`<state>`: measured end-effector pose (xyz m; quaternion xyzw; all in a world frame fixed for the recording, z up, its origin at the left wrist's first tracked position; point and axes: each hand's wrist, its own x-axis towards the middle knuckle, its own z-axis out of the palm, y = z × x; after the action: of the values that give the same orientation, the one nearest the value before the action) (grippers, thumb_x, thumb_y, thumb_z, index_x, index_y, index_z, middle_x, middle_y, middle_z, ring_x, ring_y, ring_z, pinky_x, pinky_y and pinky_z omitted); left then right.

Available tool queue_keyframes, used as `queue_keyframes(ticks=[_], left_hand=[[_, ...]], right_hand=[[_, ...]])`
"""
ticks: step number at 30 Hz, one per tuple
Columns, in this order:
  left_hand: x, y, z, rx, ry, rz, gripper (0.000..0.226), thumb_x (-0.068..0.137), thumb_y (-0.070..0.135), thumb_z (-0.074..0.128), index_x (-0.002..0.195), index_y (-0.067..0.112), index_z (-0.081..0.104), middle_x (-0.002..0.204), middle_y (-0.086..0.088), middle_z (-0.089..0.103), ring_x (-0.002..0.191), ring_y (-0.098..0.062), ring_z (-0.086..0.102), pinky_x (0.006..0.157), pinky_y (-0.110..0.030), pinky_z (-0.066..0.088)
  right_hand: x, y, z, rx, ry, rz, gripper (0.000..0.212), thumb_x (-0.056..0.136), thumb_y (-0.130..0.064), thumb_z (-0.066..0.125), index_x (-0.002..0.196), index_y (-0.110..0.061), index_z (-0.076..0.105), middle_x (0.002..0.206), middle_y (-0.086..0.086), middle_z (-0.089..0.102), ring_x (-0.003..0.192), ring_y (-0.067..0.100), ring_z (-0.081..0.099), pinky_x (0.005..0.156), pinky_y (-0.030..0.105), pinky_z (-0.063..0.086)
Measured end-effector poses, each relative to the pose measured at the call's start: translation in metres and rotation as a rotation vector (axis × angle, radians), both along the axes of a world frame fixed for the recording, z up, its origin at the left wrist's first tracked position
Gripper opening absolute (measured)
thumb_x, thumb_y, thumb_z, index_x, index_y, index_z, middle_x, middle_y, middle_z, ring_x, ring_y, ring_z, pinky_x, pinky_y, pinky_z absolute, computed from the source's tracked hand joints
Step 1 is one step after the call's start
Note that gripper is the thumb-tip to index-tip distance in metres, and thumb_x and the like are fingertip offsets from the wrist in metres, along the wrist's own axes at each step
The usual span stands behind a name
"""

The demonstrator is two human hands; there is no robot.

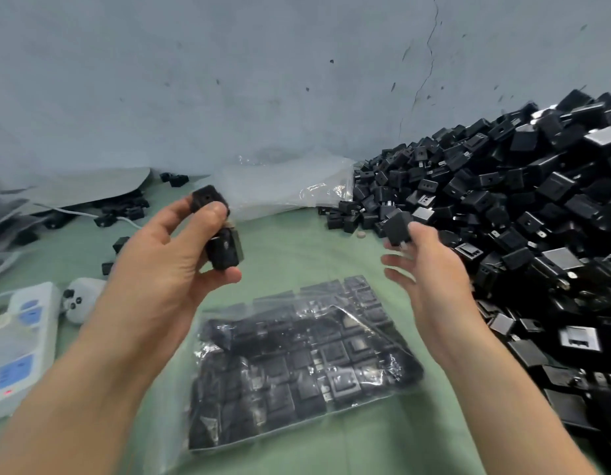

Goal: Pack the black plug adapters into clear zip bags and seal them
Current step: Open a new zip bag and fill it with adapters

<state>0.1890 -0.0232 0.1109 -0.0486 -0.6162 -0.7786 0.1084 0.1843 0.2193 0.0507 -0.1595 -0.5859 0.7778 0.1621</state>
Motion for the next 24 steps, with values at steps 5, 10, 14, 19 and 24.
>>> queue_keyframes(ticks=[5, 10, 14, 19, 24], left_hand=[[0.027, -0.042, -0.002, -0.021, 0.079, 0.165, 0.036, 0.064, 0.044, 0.078, 0.097, 0.031, 0.073, 0.077, 0.009, 0.069, 0.069, -0.008, 0.066, 0.047, -0.023, 0.053], [0.043, -0.031, -0.021, -0.122, 0.102, 0.216, 0.047, 0.059, 0.043, 0.086, 0.103, 0.041, 0.07, 0.091, 0.008, 0.073, 0.069, -0.008, 0.069, 0.045, -0.028, 0.054], [0.048, 0.003, -0.033, -0.567, 0.256, 0.219, 0.046, 0.069, 0.056, 0.067, 0.113, 0.057, 0.056, 0.126, 0.022, 0.053, 0.096, -0.001, 0.066, 0.073, -0.035, 0.061], [0.045, 0.022, -0.041, -1.056, 0.427, 0.144, 0.045, 0.077, 0.059, 0.052, 0.122, 0.057, 0.044, 0.145, 0.02, 0.033, 0.091, 0.002, 0.061, 0.063, -0.024, 0.058], [0.043, 0.03, -0.044, -1.193, 0.436, 0.001, 0.053, 0.074, 0.06, 0.055, 0.126, 0.057, 0.042, 0.152, 0.009, 0.04, 0.09, 0.0, 0.066, 0.049, -0.023, 0.056]], right_hand=[[0.016, -0.044, 0.016, -0.79, 0.03, 0.331, 0.034, 0.1, -0.036, 0.047, 0.11, -0.008, 0.064, 0.086, 0.006, 0.071, 0.071, 0.02, 0.071, 0.067, 0.032, 0.06], [0.027, -0.093, 0.008, -1.01, -0.075, 0.522, 0.028, 0.092, -0.027, 0.054, 0.109, -0.006, 0.058, 0.105, 0.016, 0.07, 0.098, 0.033, 0.072, 0.084, 0.046, 0.057], [0.031, -0.122, 0.001, -1.019, -0.096, 0.678, 0.029, 0.081, -0.021, 0.057, 0.109, -0.011, 0.058, 0.115, 0.023, 0.059, 0.104, 0.037, 0.062, 0.088, 0.046, 0.049], [0.03, -0.117, -0.002, -0.983, -0.128, 0.689, 0.046, 0.08, -0.038, 0.053, 0.093, -0.002, 0.079, 0.096, 0.019, 0.071, 0.083, 0.03, 0.07, 0.079, 0.034, 0.056], [0.03, -0.103, -0.005, -1.006, -0.171, 0.567, 0.04, 0.076, -0.042, 0.061, 0.079, -0.004, 0.075, 0.08, 0.016, 0.071, 0.067, 0.029, 0.071, 0.063, 0.033, 0.059]])
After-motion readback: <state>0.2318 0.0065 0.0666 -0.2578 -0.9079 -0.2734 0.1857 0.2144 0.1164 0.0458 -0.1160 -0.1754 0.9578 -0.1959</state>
